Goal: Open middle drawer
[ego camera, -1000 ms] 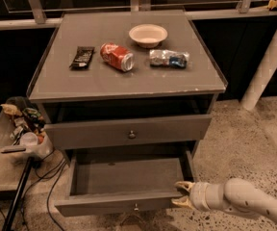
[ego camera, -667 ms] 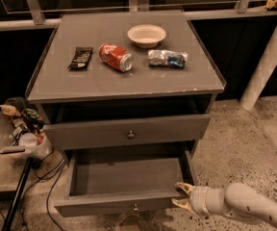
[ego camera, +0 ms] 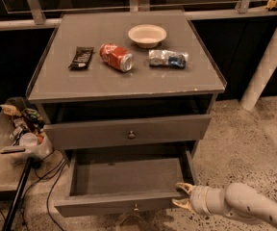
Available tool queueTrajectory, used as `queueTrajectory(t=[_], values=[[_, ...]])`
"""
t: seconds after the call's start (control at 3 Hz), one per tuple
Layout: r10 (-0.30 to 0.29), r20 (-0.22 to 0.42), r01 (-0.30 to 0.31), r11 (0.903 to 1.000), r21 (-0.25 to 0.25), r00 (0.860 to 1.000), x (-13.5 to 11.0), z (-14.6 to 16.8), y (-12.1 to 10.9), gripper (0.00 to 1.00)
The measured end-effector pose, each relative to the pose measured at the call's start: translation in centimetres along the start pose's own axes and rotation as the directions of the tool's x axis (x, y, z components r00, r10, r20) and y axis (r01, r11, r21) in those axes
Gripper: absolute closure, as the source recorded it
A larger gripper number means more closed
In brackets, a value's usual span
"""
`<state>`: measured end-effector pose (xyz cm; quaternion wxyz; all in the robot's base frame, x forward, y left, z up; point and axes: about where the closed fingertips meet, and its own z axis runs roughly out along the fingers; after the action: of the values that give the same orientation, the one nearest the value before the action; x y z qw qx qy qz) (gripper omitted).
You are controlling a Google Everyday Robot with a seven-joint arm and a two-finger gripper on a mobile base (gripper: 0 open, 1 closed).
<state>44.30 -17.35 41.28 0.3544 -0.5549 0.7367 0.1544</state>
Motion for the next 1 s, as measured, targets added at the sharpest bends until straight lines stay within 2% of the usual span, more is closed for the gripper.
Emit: queueTrajectory(t=[0.33,0.67,1.0], values=[[0.0,0.0,0.0,1.0,0.0,1.0,0.0,0.0,0.0,0.35],[0.0,0.0,0.0,1.0,0.0,1.0,0.0,0.01,0.01,0.38],[0.0,0.0,0.0,1.0,0.0,1.0,0.0,0.01,0.02,0.61]])
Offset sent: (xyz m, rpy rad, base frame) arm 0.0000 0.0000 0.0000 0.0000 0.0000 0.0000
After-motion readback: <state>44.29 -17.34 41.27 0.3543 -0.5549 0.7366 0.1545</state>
